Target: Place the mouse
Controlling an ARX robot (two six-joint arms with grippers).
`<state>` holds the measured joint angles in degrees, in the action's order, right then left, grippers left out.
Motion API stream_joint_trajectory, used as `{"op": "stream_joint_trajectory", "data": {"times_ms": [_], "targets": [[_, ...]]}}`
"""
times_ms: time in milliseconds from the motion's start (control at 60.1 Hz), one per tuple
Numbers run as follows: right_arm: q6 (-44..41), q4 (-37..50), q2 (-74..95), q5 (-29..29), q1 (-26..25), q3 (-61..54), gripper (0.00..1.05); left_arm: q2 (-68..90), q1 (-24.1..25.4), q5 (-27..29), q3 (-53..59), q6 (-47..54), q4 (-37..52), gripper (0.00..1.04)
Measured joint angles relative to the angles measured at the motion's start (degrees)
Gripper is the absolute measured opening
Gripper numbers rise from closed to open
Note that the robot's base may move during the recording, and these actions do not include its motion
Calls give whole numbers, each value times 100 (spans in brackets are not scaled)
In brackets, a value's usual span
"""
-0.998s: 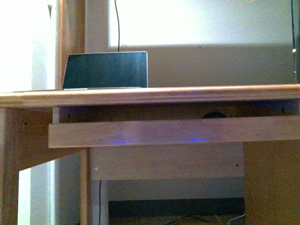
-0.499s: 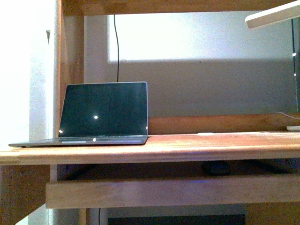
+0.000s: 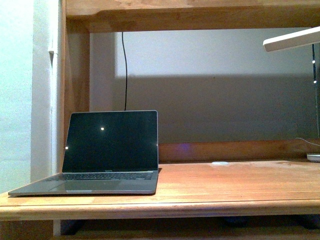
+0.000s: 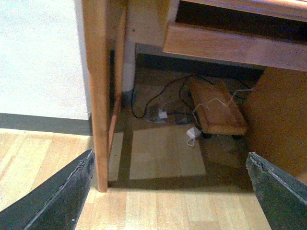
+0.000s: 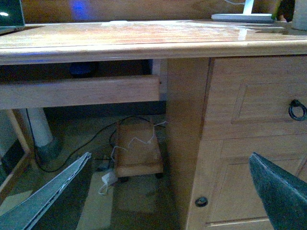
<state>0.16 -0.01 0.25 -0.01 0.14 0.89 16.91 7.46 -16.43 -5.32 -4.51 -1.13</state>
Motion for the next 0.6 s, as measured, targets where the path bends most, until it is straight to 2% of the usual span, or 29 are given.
{"op": "stream_joint_trajectory", "data": {"times_ms": [33,150,266,366,516,599], "targets": [[0,0,0,-2,0,0,97,492,76,-186,-151,190,313,97],[0,0,0,-2,0,0,97,1952,-31,-201,-603,1235,1432,97],[0,0,0,-2,0,0,97,3969,-297,-98,-970,3169,3239,97],[0,0,0,-2,-2,0,97,5928,-422,-503,-1285,5119,5038,97],[0,0,0,-2,0,0,97,7711,-682,-750,-1950,7191,6061,97],[0,0,0,-2,0,0,97,8343,-841,-756,-2404,7698,6225,97]]}}
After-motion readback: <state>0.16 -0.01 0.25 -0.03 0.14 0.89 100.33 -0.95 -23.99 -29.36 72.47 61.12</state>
